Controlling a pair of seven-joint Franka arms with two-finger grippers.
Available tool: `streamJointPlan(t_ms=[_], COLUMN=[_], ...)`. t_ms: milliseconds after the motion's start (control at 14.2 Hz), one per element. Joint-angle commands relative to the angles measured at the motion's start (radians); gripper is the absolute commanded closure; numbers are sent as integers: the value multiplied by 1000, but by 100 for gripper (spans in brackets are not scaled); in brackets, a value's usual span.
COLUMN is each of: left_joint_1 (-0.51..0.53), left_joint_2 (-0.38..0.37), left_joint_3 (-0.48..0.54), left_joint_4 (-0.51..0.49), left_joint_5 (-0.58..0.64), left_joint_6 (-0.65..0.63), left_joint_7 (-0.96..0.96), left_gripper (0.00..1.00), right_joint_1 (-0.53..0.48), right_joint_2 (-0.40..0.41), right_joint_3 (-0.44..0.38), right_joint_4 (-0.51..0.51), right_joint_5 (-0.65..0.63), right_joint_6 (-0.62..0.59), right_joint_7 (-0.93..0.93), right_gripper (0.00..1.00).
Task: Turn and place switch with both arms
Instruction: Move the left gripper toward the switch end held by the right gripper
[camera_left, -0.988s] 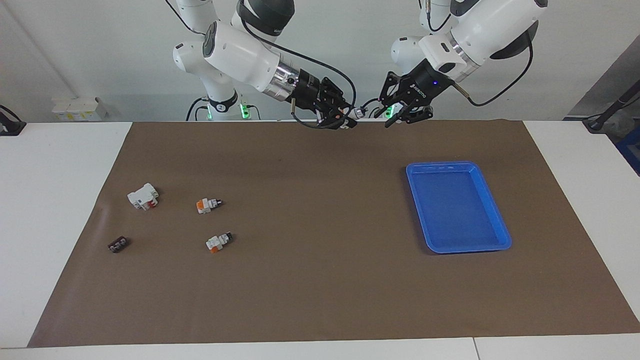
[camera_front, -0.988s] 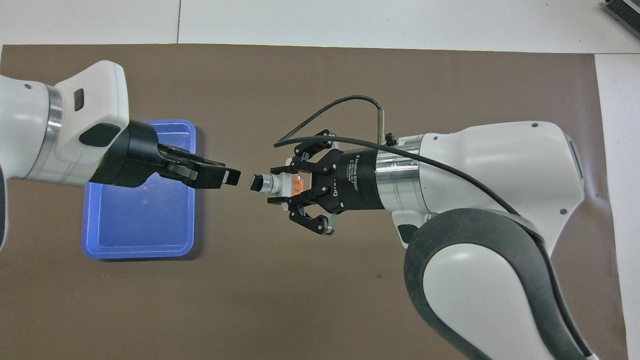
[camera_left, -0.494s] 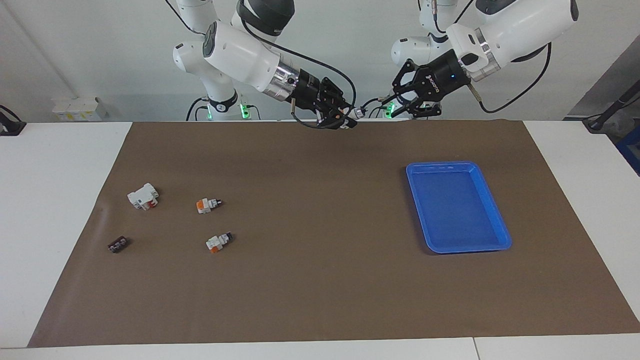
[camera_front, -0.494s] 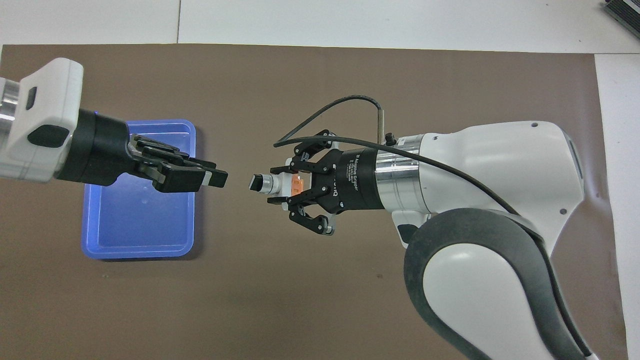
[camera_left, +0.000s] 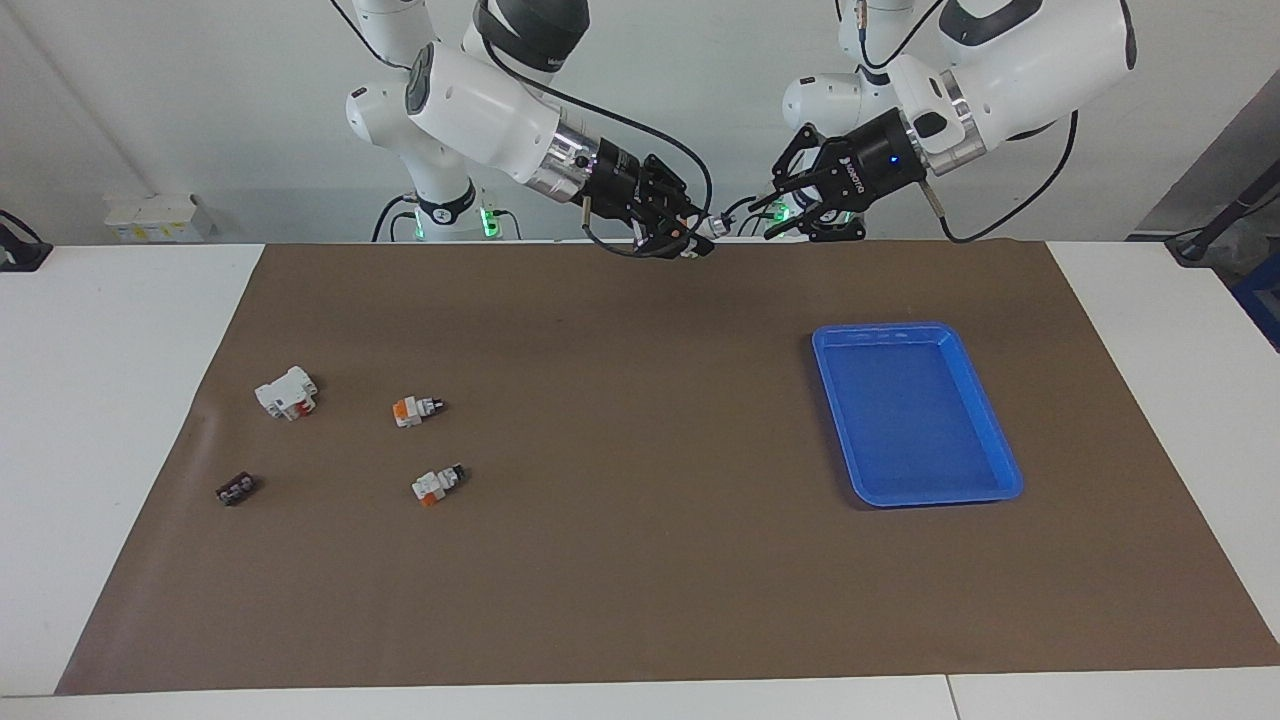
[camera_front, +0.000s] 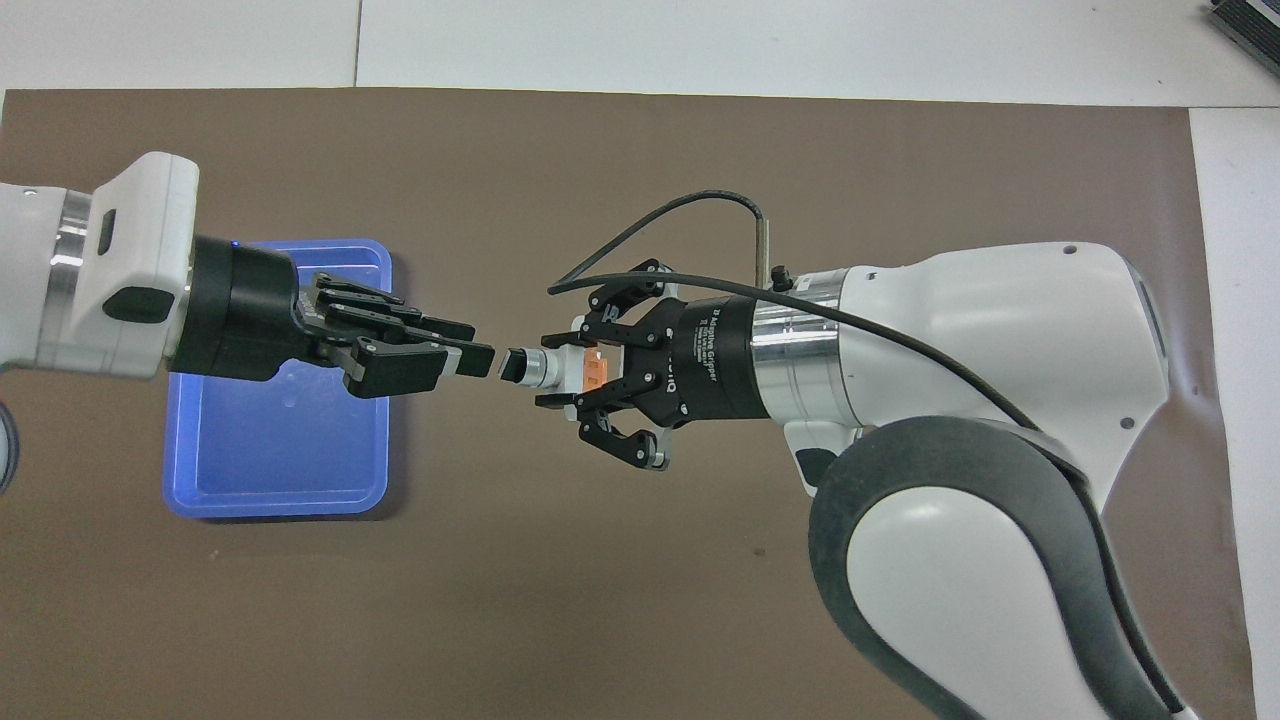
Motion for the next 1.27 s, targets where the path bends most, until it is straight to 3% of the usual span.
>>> streamJointPlan(t_ms=[0, 988, 1200], left_joint_1=[-21, -50, -50], left_joint_2=[-39, -53, -65], left_joint_3=[7, 4, 4], left_joint_4=[-53, -76, -97], left_joint_5=[-30, -73, -73], left_joint_6=[35, 77, 75], left_joint_7=[27, 25, 28], left_gripper=[65, 73, 85], right_joint_1=[-7, -7, -7], right_joint_2=[5, 3, 3], right_joint_3=[2, 2, 2], right_joint_4=[9, 7, 7], right_joint_5=[-9, -10, -10], right_joint_6=[-5, -5, -5], right_joint_7=[-12, -12, -11], right_gripper=[100, 100, 100])
